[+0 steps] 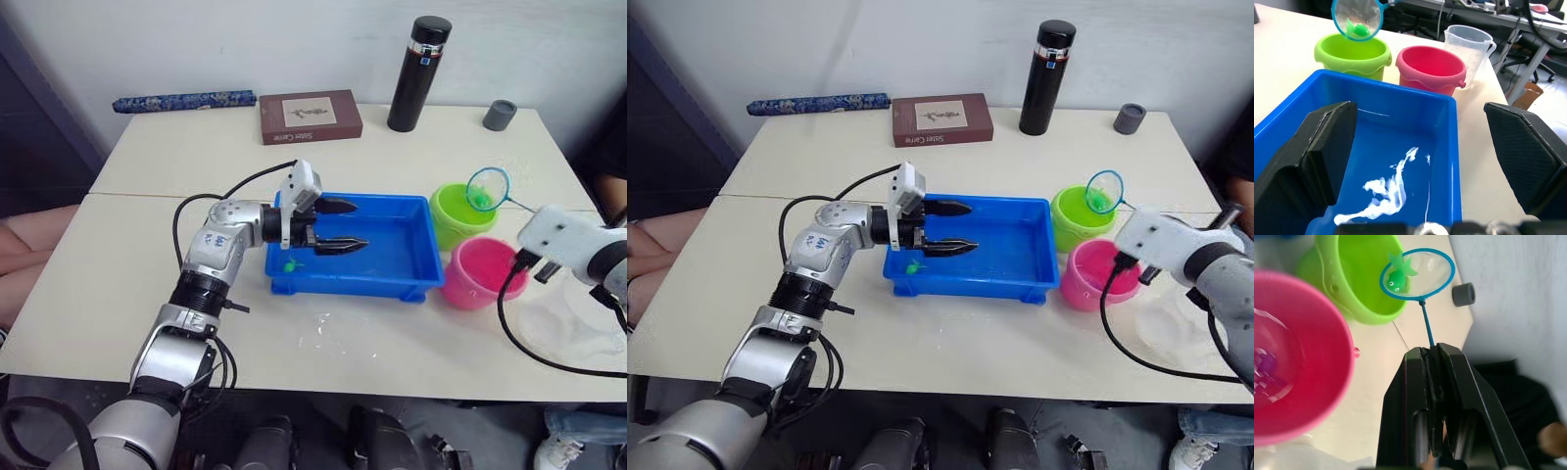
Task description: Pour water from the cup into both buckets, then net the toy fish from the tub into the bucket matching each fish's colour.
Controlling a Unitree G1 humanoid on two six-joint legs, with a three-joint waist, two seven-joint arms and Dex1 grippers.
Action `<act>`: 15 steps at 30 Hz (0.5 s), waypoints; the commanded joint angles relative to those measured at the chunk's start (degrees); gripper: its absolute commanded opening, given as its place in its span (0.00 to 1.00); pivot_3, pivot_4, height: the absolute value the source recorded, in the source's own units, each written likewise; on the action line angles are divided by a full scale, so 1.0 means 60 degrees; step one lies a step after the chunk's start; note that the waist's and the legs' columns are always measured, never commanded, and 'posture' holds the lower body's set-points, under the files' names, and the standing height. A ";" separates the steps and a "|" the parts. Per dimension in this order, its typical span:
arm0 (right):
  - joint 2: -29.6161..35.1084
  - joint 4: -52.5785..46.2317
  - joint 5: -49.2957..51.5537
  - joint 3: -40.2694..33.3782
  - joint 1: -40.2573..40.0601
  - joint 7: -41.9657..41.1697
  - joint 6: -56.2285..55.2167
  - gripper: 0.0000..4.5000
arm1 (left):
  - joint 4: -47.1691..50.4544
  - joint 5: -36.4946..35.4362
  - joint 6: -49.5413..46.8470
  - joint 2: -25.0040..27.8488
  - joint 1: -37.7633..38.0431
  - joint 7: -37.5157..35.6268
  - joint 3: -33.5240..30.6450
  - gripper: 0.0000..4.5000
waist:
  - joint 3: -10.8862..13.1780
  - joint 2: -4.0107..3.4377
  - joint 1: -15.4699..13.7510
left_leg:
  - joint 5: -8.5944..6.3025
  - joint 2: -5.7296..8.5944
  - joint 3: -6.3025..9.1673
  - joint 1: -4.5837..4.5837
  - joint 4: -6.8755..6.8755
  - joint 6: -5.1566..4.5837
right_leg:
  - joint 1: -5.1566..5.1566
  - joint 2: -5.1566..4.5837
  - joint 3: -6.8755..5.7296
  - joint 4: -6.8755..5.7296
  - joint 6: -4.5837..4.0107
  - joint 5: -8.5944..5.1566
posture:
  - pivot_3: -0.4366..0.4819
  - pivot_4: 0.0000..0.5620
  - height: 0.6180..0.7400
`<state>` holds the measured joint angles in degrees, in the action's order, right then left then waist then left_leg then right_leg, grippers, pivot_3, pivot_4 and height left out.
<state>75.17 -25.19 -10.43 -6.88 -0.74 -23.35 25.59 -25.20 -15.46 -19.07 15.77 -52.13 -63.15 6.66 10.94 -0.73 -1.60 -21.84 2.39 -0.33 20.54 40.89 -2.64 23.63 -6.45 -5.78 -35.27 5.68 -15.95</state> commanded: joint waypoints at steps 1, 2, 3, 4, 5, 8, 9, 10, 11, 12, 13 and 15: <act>0.0842 0.0806 -0.2078 0.0254 -0.0134 0.0549 -0.2132 0.00 | 0.0529 -0.0146 -0.0072 0.0153 0.0074 0.0099 -0.0202 0.99 | 0.0000 0.0000 0.0008 | 0.0000 -0.0001 0.0000 0.0001 0.0002 0.0000 | -0.0001 0.0000 0.0001 0.0002 0.0000 0.0000 | 0.48 0.27 1.00; 0.0737 0.0951 -0.2004 0.0197 -0.0104 0.0422 -0.2337 0.00 | 0.0565 -0.0152 -0.0092 0.0179 0.0096 0.0119 -0.0203 0.99 | 0.0000 0.0000 0.0011 | 0.0000 -0.0001 -0.0002 0.0001 0.0002 0.0001 | -0.0002 -0.0001 0.0002 0.0007 0.0000 0.0000 | 0.48 0.27 1.00; 0.0698 0.1171 -0.2070 0.0037 -0.0126 0.0448 -0.2697 0.00 | 0.0612 -0.0150 -0.0113 0.0209 0.0120 0.0147 -0.0214 0.99 | 0.0000 0.0001 0.0011 | 0.0000 -0.0005 0.0000 0.0001 0.0001 0.0001 | -0.0007 0.0001 -0.0001 0.0017 0.0002 0.0001 | 0.48 0.27 1.00; 0.0652 0.1345 -0.2185 -0.0094 -0.0137 0.0475 -0.2998 0.00 | 0.0648 -0.0148 -0.0131 0.0227 0.0138 0.0166 -0.0224 0.99 | 0.0000 0.0001 0.0006 | 0.0000 -0.0009 0.0006 0.0001 0.0002 0.0002 | -0.0013 0.0004 -0.0007 0.0024 0.0003 0.0002 | 0.48 0.27 1.00; 0.0632 0.1582 -0.2280 -0.0340 -0.0094 0.0519 -0.3209 0.00 | 0.0670 -0.0140 -0.0141 0.0245 0.0147 0.0182 -0.0235 0.99 | 0.0000 0.0001 0.0004 | 0.0000 -0.0010 0.0009 0.0001 0.0001 0.0004 | -0.0014 0.0004 -0.0011 0.0025 0.0003 0.0002 | 0.48 0.27 1.00; 0.0513 0.1815 -0.2093 -0.0530 -0.0204 -0.0072 -0.3707 0.00 | 0.0674 -0.0125 -0.0135 0.0293 0.0157 0.0212 -0.0254 0.99 | 0.0000 0.0000 0.0009 | 0.0001 -0.0009 0.0009 0.0003 0.0001 0.0006 | -0.0015 0.0004 -0.0014 0.0024 0.0003 0.0002 | 0.48 0.27 1.00; 0.0411 0.1777 -0.2118 -0.0525 -0.0267 -0.0205 -0.3820 0.00 | 0.0665 -0.0114 -0.0122 0.0300 0.0158 0.0224 -0.0251 0.99 | 0.0000 0.0001 0.0012 | 0.0001 -0.0010 0.0007 0.0002 0.0001 0.0006 | -0.0016 0.0007 -0.0013 0.0025 0.0003 0.0002 | 0.48 0.27 1.00; 0.0344 0.1757 -0.2265 -0.0558 -0.0277 -0.0180 -0.3967 0.00 | 0.0649 -0.0092 -0.0094 0.0305 0.0154 0.0240 -0.0246 0.99 | 0.0000 0.0001 0.0014 | 0.0001 -0.0017 0.0010 0.0001 0.0002 0.0006 | -0.0021 0.0015 -0.0016 0.0028 0.0003 0.0002 | 0.48 0.27 1.00; 0.0224 0.1751 -0.2487 -0.0682 -0.0200 -0.0020 -0.3912 0.00 | 0.0630 -0.0048 -0.0042 0.0312 0.0153 0.0256 -0.0227 0.99 | 0.0000 0.0001 0.0013 | 0.0002 -0.0020 0.0011 0.0001 0.0002 0.0007 | -0.0021 0.0016 -0.0016 0.0028 0.0003 0.0002 | 0.48 0.27 1.00; 0.0105 0.1751 -0.2691 -0.0828 -0.0056 0.0128 -0.3797 0.00 | 0.0598 -0.0004 0.0017 0.0322 0.0150 0.0267 -0.0210 0.99 | 0.0000 0.0001 0.0012 | 0.0002 -0.0021 0.0010 0.0001 0.0002 0.0009 | -0.0021 0.0016 -0.0016 0.0027 0.0003 0.0002 | 0.48 0.27 1.00; 0.0022 0.1736 -0.2725 -0.0917 0.0045 0.0088 -0.3781 0.00 | 0.0586 0.0014 0.0040 0.0322 0.0149 0.0283 -0.0205 0.99 | 0.0000 0.0001 0.0012 | 0.0002 -0.0020 0.0009 0.0001 0.0003 0.0009 | -0.0019 0.0015 -0.0015 0.0024 0.0003 0.0002 | 0.48 0.27 1.00; -0.0054 0.1445 -0.2457 -0.0571 -0.0105 -0.0588 -0.4245 0.00 | 0.0658 -0.0041 -0.0039 0.0298 0.0176 0.0284 -0.0210 0.99 | 0.0000 0.0000 0.0012 | 0.0002 -0.0017 0.0007 0.0001 0.0003 0.0009 | -0.0019 0.0014 -0.0013 0.0022 0.0003 0.0002 | 0.48 0.27 1.00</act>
<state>74.91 -14.26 -25.51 -9.21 -1.53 -24.89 1.99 -23.07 -15.33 -19.80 17.10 -50.94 -61.52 5.78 10.94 -0.73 -1.53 -21.82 2.28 -0.28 20.54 40.92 -2.58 23.52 -6.36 -5.86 -35.14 5.70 -15.93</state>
